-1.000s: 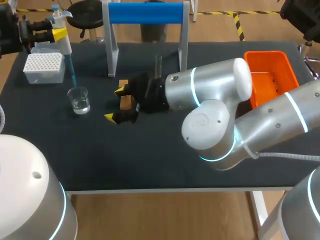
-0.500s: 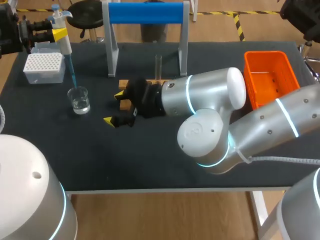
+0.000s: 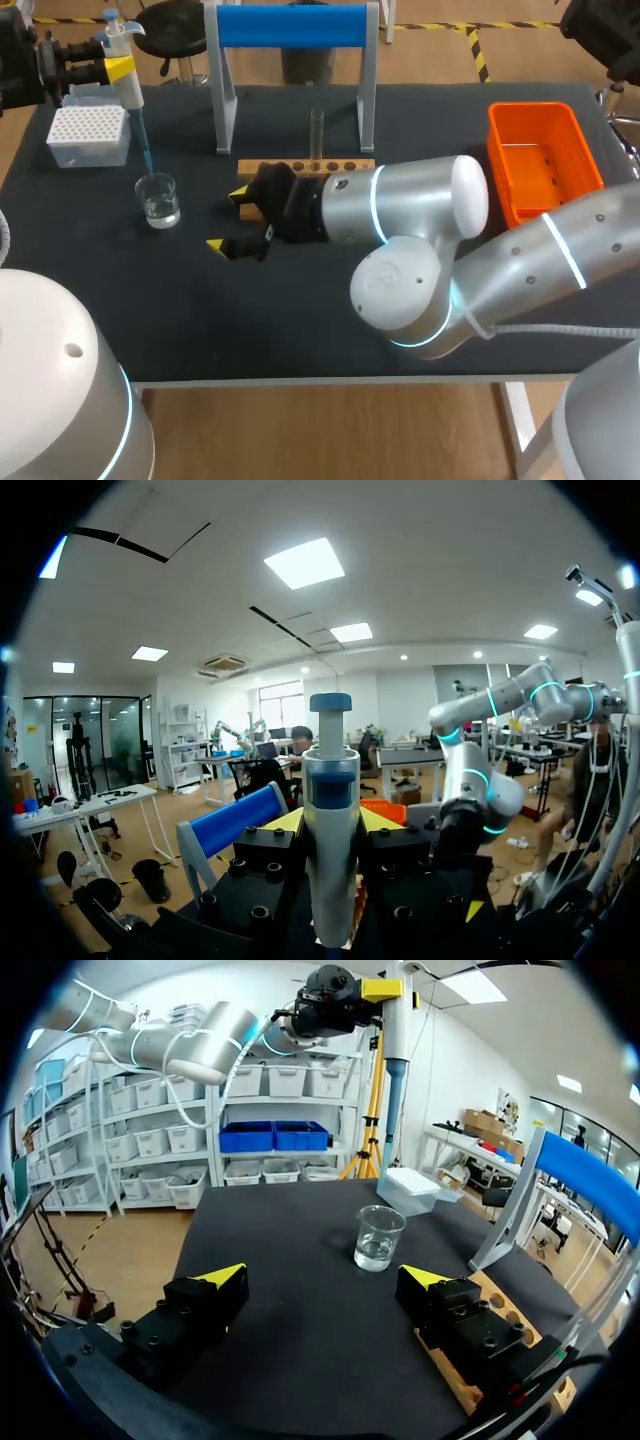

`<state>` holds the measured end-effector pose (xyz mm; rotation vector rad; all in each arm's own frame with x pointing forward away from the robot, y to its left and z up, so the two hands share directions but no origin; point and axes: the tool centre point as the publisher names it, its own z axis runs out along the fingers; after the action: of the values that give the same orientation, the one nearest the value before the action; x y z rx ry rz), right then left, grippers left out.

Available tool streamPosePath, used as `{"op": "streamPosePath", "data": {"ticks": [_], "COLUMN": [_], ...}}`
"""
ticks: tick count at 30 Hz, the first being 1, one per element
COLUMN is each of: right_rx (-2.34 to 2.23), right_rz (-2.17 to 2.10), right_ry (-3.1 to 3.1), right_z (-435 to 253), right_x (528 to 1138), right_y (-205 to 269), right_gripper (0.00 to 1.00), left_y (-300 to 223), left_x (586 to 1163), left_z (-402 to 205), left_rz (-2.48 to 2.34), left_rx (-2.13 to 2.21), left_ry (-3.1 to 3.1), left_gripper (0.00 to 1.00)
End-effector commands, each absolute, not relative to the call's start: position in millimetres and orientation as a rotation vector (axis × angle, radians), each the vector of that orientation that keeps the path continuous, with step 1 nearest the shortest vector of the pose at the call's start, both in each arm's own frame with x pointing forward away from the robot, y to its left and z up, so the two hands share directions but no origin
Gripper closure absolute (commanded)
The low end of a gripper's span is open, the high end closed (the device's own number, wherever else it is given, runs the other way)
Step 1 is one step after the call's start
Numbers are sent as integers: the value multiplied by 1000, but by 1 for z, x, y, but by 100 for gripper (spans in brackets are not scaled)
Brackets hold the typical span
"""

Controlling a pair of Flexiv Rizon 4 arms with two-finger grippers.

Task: Invert the test tube, pick up the pipette, mount the tip to pipette, aspirate from beaker and dispense into the tube, eject the tip, return the pipette, and cap with the stopper.

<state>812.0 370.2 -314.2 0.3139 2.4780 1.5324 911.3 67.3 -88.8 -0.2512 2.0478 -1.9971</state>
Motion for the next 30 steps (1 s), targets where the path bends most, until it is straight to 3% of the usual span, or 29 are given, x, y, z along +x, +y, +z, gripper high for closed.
{"op": "streamPosePath", "data": {"ticks": [1, 30], "right_rx": [326, 332], "right_rz": [1534, 1509], "right_ry": [2467, 2465], "right_z": [-321, -323], "right_x": [812, 813], "right_y": [375, 374], "right_gripper": [0, 0], "left_y": [67, 67], "left_x": [911, 911], "left_z": [-89, -89], "left_rz": [-1997, -1997], "left_rx": [-250, -250], "left_ry": [2046, 2046], "left_gripper": [100, 100]}}
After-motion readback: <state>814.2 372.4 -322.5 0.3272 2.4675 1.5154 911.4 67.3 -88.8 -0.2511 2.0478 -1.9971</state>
